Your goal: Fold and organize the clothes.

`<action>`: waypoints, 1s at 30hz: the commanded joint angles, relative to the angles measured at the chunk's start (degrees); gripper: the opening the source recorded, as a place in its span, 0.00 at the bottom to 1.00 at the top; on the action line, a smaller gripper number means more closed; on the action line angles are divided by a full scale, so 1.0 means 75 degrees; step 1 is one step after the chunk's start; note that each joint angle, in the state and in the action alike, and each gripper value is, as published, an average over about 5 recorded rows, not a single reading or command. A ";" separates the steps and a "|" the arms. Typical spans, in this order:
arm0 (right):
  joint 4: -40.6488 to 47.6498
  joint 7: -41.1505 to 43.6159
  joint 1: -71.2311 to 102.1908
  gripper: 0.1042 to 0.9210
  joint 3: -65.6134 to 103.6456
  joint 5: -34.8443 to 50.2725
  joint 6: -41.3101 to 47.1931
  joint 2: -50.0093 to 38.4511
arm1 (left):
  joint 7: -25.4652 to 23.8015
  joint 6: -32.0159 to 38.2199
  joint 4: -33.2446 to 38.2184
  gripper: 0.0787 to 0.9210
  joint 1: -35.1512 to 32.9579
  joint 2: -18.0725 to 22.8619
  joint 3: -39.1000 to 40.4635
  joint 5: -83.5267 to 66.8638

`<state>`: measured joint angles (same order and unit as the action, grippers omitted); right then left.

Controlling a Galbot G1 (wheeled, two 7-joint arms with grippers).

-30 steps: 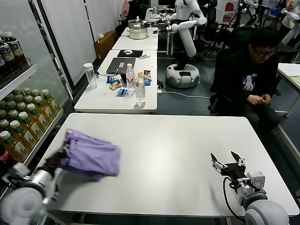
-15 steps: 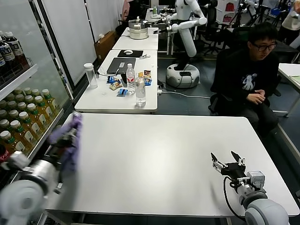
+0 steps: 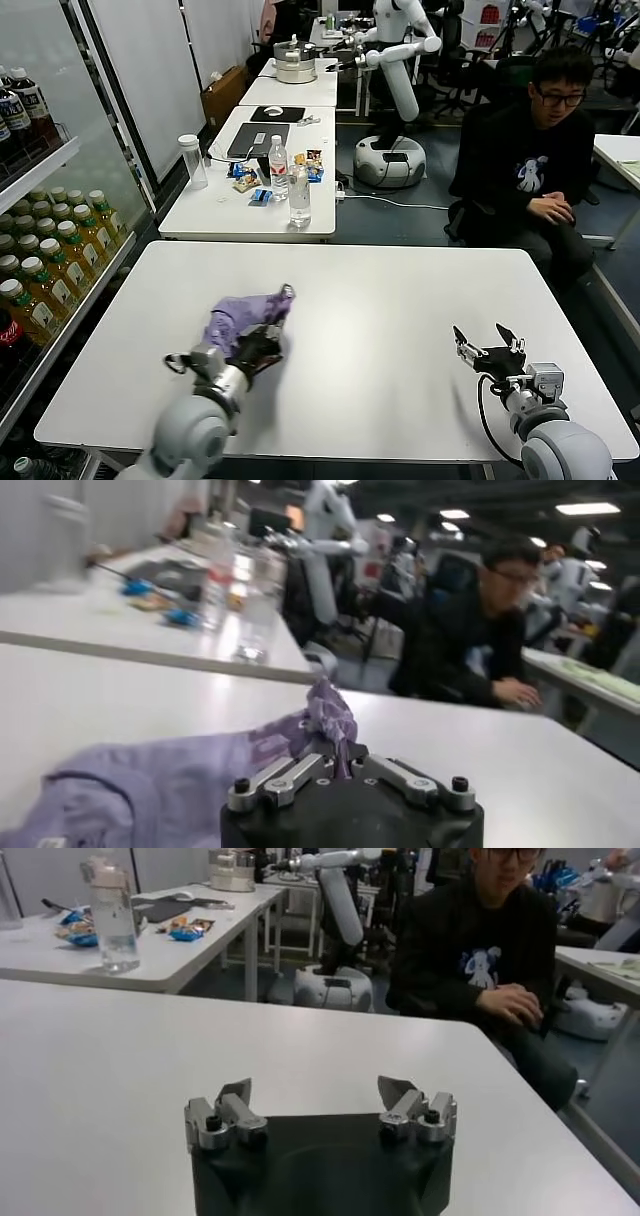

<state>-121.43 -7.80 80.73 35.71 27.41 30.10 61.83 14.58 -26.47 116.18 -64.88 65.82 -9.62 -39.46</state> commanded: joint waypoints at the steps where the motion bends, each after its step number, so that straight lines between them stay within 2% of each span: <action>1: 0.0121 0.0023 -0.0128 0.88 -0.0020 0.0009 0.0007 0.0002 | 0.0093 -0.0070 -0.0406 0.08 0.1007 0.0664 0.1778 0.0174; 5: 0.0081 0.0039 -0.0222 0.88 -0.0096 0.0040 -0.0006 -0.0009 | -0.0032 0.0530 -0.0123 0.19 0.0738 0.0573 0.1740 -0.0026; 10: -0.0122 0.0016 -0.0400 0.88 -0.0396 0.0115 0.0000 0.0043 | -0.0009 0.0854 0.0433 0.36 0.0163 0.0442 0.1293 -0.0200; 16: -0.0212 -0.0161 -0.0820 0.88 -0.1834 0.0069 0.0082 0.0513 | 0.0330 0.1205 0.0897 0.57 -0.0707 0.0087 -0.0143 0.0243; 23: 0.0710 -0.0528 -0.1432 0.88 -0.3925 -0.0615 0.0077 0.1461 | 0.0701 0.1340 0.0771 0.80 -0.1752 -0.0286 -0.2128 0.0326; 26: 0.1313 -0.0670 -0.1638 0.88 -0.4416 -0.0846 0.0037 0.1814 | 0.0728 0.1418 0.0693 0.87 -0.2032 -0.0309 -0.2498 0.0365; 30: 0.2012 -0.0892 -0.1875 0.88 -0.4677 -0.1098 -0.0008 0.2203 | 0.0748 0.1510 0.0667 0.88 -0.2228 -0.0221 -0.2621 0.0500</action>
<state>-117.30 -11.19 71.97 14.97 24.26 30.36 69.97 18.57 -17.52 120.43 -73.65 65.02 -17.23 -37.39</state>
